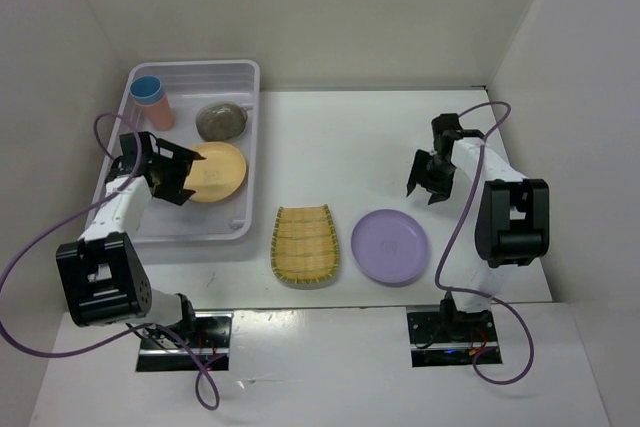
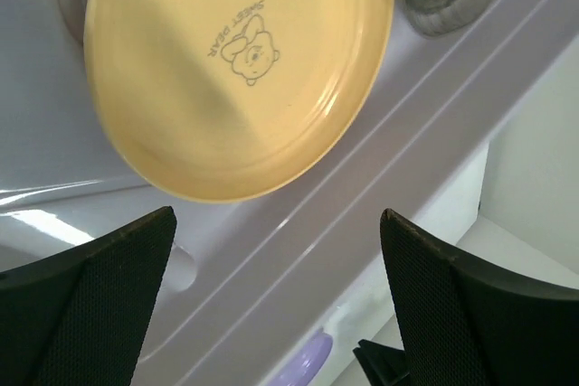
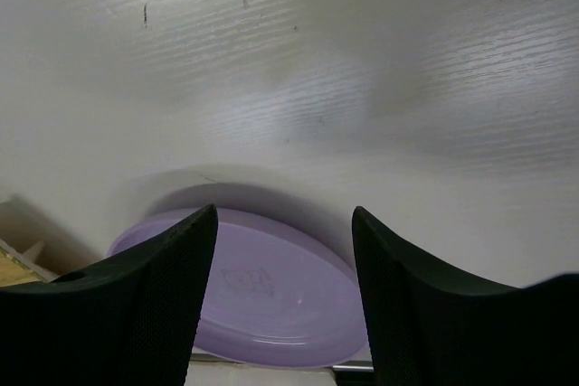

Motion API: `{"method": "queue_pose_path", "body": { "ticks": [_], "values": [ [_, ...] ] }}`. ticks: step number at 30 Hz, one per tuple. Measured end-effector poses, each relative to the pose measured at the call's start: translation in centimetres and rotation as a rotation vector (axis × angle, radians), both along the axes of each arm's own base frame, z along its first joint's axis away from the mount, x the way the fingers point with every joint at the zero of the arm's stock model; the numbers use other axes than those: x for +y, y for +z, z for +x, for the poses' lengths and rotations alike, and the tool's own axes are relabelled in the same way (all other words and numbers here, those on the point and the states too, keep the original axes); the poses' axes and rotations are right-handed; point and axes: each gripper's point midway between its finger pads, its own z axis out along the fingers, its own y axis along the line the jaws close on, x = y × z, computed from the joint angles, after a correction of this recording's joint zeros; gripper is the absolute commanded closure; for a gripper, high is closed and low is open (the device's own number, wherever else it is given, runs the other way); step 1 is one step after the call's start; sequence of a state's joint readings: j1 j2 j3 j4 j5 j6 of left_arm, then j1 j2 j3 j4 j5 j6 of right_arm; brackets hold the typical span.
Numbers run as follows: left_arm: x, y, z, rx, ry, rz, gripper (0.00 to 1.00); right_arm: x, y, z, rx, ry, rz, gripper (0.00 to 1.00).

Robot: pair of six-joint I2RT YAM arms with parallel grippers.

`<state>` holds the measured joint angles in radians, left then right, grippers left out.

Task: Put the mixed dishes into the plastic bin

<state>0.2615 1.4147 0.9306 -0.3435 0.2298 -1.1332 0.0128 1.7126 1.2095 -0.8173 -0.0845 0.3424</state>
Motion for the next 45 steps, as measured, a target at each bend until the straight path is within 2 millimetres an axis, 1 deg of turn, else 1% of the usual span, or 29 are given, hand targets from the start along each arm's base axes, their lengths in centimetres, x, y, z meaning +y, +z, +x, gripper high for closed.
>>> {"method": "queue_pose_path", "body": {
  "ticks": [2, 4, 7, 9, 14, 15, 17, 19, 20, 25, 29, 34, 39, 42, 45],
  "values": [
    [0.3, 1.6, -0.1, -0.024, 0.015, 0.022, 0.00, 0.8, 0.0, -0.2, 0.003, 0.024, 0.002, 0.33],
    [0.5, 3.3, -0.1, -0.060, 0.036, 0.030, 0.00, 1.9, 0.0, -0.3, 0.003, 0.065, 0.006, 0.36],
    [0.3, 6.2, -0.4, -0.137, 0.062, 0.019, 0.00, 3.9, -0.1, -0.8, 0.006, 0.133, 0.013, 0.38],
    [0.1, 8.6, -0.7, -0.211, 0.080, 0.013, 0.00, 5.2, -0.4, -1.3, 0.013, 0.181, 0.014, 0.38],
    [0.8, 14.4, -2.0, -0.394, 0.114, 0.099, 0.00, 7.0, -1.1, -2.4, 0.031, 0.258, -0.017, 0.39],
    [0.9, 15.3, -2.0, -0.418, 0.119, 0.117, 0.00, 7.2, -1.2, -2.5, 0.030, 0.270, -0.031, 0.39],
    [1.1, 16.1, -1.9, -0.444, 0.111, 0.145, 0.00, 7.5, -1.3, -2.7, 0.030, 0.291, -0.059, 0.39],
    [1.2, 15.9, -1.6, -0.441, 0.107, 0.148, 0.00, 7.6, -1.5, -2.9, 0.029, 0.302, -0.087, 0.39],
    [1.2, 15.6, -1.5, -0.434, 0.105, 0.145, 0.00, 7.6, -1.5, -2.9, 0.029, 0.305, -0.097, 0.37],
    [1.3, 13.6, -1.5, -0.387, 0.100, 0.129, 0.00, 7.1, -2.2, -3.2, 0.047, 0.294, -0.133, 0.35],
    [1.1, 13.4, -1.5, -0.386, 0.091, 0.128, 0.00, 7.1, -2.8, -3.2, 0.066, 0.278, -0.136, 0.33],
    [1.2, 13.4, -1.5, -0.388, 0.082, 0.139, 0.00, 7.4, -3.6, -3.1, 0.085, 0.262, -0.121, 0.33],
    [1.2, 13.5, -1.5, -0.392, 0.082, 0.141, 0.00, 7.6, -3.5, -2.0, 0.065, 0.242, -0.127, 0.33],
    [1.2, 13.5, -1.5, -0.394, 0.082, 0.141, 0.00, 7.7, -3.8, -0.8, 0.056, 0.234, -0.142, 0.33],
    [1.2, 13.6, -1.4, -0.399, 0.082, 0.142, 0.00, 8.1, -4.4, 0.8, 0.043, 0.226, -0.149, 0.33]
  ]
}}
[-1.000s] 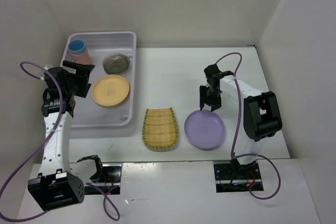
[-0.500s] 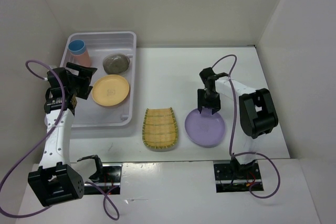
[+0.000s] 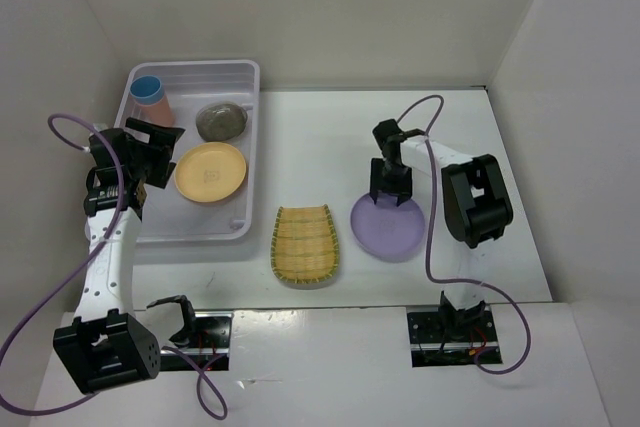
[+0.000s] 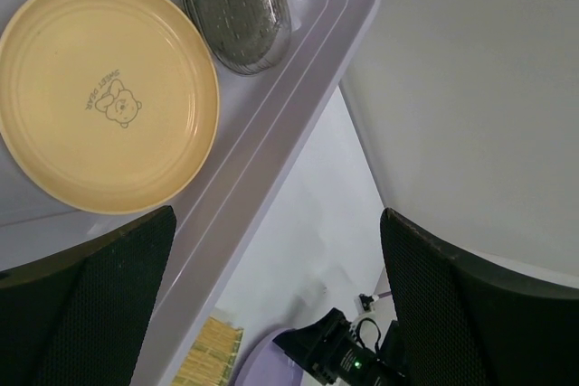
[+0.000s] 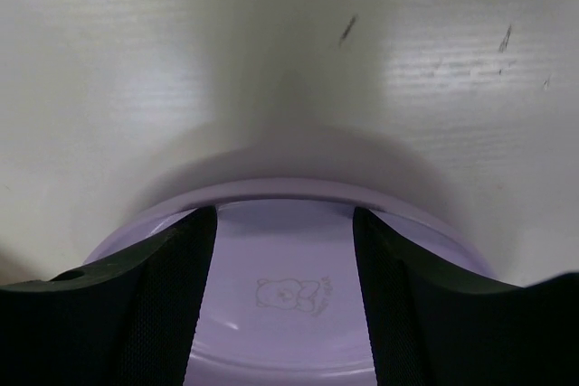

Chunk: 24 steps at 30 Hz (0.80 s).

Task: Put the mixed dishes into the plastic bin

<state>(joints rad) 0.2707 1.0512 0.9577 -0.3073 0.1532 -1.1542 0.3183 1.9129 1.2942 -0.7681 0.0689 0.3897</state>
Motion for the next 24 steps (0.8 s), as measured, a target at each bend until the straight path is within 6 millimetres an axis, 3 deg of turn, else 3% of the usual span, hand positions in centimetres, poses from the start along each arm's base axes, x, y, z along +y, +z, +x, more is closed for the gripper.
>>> {"method": "queue_pose_path", "body": {
  "ticks": [5, 9, 13, 16, 20, 24],
  "values": [
    [0.1, 0.0, 0.4, -0.007, -0.014, 0.023, 0.00, 0.8, 0.3, 3.5, -0.061, -0.017, 0.001, 0.33],
    [0.2, 0.1, 1.9, 0.006, -0.064, 0.063, 0.00, 1.4, 1.1, 7.3, -0.140, -0.031, 0.018, 0.33],
    [-0.5, -0.3, 3.9, 0.018, -0.147, 0.081, 0.00, 1.4, 3.3, 13.1, -0.256, -0.070, 0.052, 0.33],
    [-1.3, -1.0, 4.6, 0.034, -0.202, 0.081, 0.00, 0.3, 5.3, 16.2, -0.334, -0.101, 0.065, 0.33],
    [-2.1, -0.9, 5.3, 0.033, -0.280, 0.126, 0.00, -2.4, 7.5, 17.0, -0.388, -0.135, 0.046, 0.31],
    [-2.4, 0.1, 6.4, 0.029, -0.355, 0.208, 0.00, -6.0, 9.1, 14.9, -0.397, -0.180, 0.022, 0.30]
  ]
}}
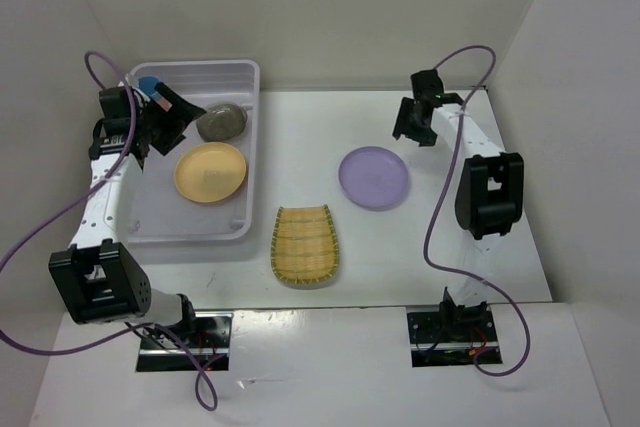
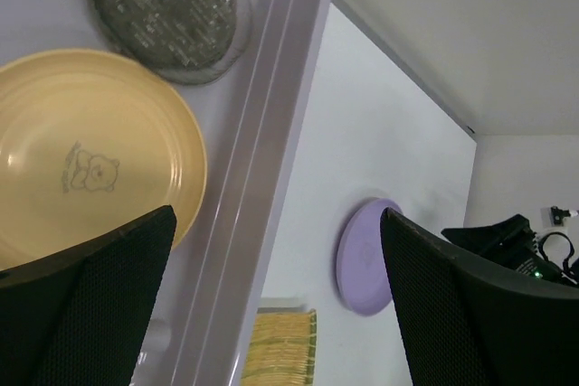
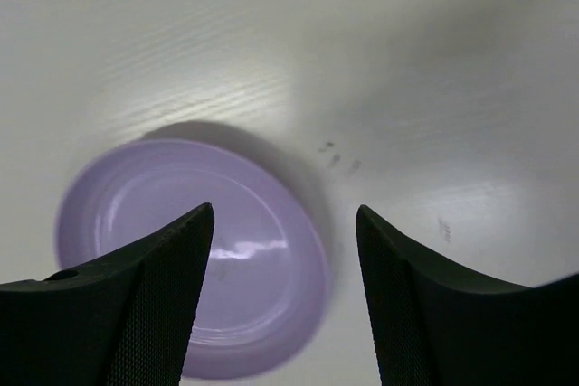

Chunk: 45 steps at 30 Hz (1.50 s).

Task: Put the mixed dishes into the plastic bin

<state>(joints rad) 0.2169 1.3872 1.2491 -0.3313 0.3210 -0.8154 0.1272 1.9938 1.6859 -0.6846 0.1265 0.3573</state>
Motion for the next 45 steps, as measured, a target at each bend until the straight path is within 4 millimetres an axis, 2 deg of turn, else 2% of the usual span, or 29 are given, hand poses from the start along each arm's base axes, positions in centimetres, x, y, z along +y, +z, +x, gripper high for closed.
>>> {"method": "queue_pose_path", "body": {
  "ticks": [3, 5, 7, 10, 13, 17, 21, 26, 30, 34, 36, 37, 38, 40, 45],
  "values": [
    [-0.6, 1.2, 1.2, -0.025, -0.073, 0.072, 0.00, -2.6, -0.3, -2.0, 0.024, -0.043, -0.008, 0.30],
    [-1.9, 1.9, 1.8, -0.041, -0.135, 0.120, 0.00, -3.8, -1.6, -3.3, 0.061, -0.067, -0.011, 0.32],
    [-3.6, 2.7, 2.4, -0.057, -0.201, 0.165, 0.00, -4.1, -3.3, -4.7, 0.111, -0.070, -0.006, 0.32],
    [-6.2, 3.5, 3.7, -0.075, -0.293, 0.215, 0.00, -3.5, -4.9, -6.2, 0.165, -0.050, 0.016, 0.32],
    [-9.1, 3.0, 4.6, -0.066, -0.380, 0.251, 0.00, -2.8, -4.9, -6.1, 0.159, -0.033, 0.042, 0.32],
    [-12.3, 1.8, 4.7, -0.037, -0.471, 0.288, 0.00, -2.1, -4.7, -5.4, 0.132, -0.012, 0.067, 0.35],
    [-15.7, 2.1, 5.0, -0.054, -0.550, 0.313, 0.00, -1.4, -5.1, -5.3, 0.123, 0.005, 0.081, 0.36],
    [-19.6, 2.8, 4.7, -0.081, -0.618, 0.332, 0.00, -0.6, -6.6, -6.1, 0.157, 0.022, 0.077, 0.37],
    [-22.1, 3.6, 4.4, -0.104, -0.661, 0.336, 0.00, -0.3, -7.6, -6.4, 0.181, 0.029, 0.073, 0.47],
    [-23.8, 4.5, 4.4, -0.131, -0.683, 0.342, 0.00, -0.3, -8.3, -6.5, 0.195, 0.026, 0.068, 0.64],
    [-24.6, 4.4, 4.4, -0.134, -0.694, 0.346, 0.00, -0.3, -8.6, -6.5, 0.203, 0.024, 0.069, 0.75],
    [-25.1, 4.1, 4.2, -0.128, -0.704, 0.347, 0.00, -0.3, -8.7, -6.5, 0.203, 0.022, 0.072, 0.80],
    [-25.6, 3.8, 4.0, -0.120, -0.714, 0.350, 0.00, -0.2, -8.7, -6.5, 0.203, 0.023, 0.076, 0.90],
    [-26.7, 2.6, 3.8, -0.096, -0.737, 0.354, 0.00, 0.2, -8.4, -6.2, 0.188, 0.026, 0.095, 1.00],
    [-28.6, -1.0, 3.0, -0.015, -0.787, 0.387, 0.00, 0.9, -8.0, -5.3, 0.152, 0.030, 0.134, 1.00]
  ]
}}
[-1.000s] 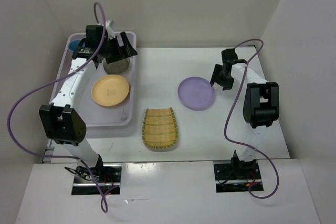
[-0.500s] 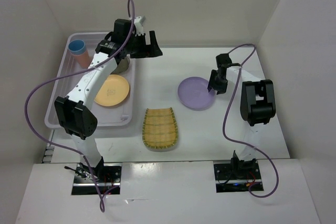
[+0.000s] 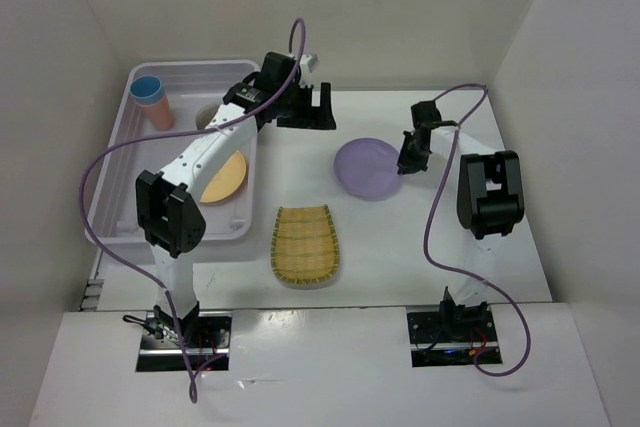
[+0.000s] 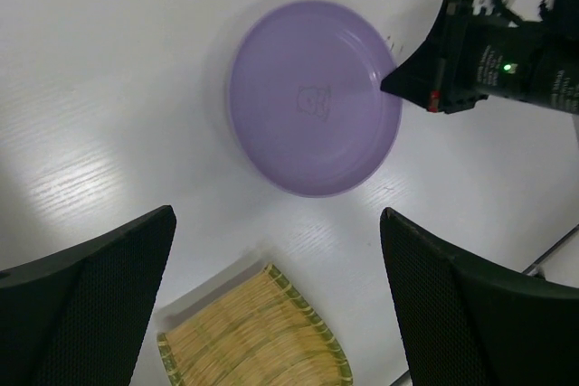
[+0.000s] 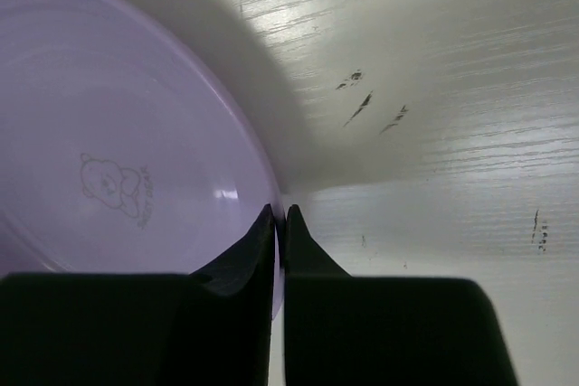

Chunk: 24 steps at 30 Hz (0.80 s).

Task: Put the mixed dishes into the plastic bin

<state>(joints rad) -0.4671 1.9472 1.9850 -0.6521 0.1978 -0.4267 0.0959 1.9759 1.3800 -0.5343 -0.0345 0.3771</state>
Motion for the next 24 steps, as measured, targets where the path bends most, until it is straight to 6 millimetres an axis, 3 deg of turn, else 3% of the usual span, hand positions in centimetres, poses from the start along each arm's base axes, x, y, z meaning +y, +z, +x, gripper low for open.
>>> {"method": "queue_pose_path", "body": {
  "ticks": [4, 14, 24],
  "values": [
    [-0.1, -2.2, -0.3, 0.031, 0.007, 0.045, 0.00, 0.3, 1.1, 0.1, -0.022, 0.008, 0.018, 1.00],
    [-0.1, -7.1, -0.4, 0.108, 0.000, 0.056, 0.00, 2.1, 7.0, 1.3, -0.151, 0.050, 0.074, 1.00],
    [-1.0, -6.8, 0.7, 0.101, -0.009, -0.041, 0.00, 6.5, 10.4, 0.7, -0.215, 0.162, 0.152, 1.00]
  ]
}}
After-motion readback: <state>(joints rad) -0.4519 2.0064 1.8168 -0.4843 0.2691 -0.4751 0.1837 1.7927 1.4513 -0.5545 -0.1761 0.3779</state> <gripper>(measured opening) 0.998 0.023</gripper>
